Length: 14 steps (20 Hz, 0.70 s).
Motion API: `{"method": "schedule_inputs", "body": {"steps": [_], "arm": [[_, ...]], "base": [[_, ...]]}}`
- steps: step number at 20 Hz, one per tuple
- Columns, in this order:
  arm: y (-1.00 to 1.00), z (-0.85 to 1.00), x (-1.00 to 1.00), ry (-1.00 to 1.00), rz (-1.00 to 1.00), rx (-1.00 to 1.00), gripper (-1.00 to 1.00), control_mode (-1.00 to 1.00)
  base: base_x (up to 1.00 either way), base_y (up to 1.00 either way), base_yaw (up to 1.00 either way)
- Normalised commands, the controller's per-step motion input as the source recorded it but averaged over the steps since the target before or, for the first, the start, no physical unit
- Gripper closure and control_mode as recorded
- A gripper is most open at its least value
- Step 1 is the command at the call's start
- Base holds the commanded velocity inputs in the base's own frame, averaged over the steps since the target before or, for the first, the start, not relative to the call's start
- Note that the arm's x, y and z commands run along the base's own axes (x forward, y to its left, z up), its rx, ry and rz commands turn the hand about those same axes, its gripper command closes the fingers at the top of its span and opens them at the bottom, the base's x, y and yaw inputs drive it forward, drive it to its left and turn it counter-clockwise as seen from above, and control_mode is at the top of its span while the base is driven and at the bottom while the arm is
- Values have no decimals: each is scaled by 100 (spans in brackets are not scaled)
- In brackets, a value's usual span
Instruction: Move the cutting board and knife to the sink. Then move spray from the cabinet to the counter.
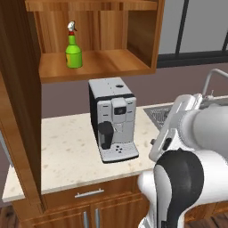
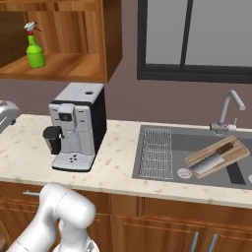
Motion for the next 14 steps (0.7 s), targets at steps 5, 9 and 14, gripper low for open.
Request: {"method": "schedule_inputs", "body": {"steps": [5,9,14], "arm": [[38,58,-27,-15,-53,32,-100,-100],[0,52,-5,-8,-42,49,-100,-100],[0,28,0,-6,-28,59,-100,-100]], "base": [[0,0,0],[0,0,0],[0,0,0]]}}
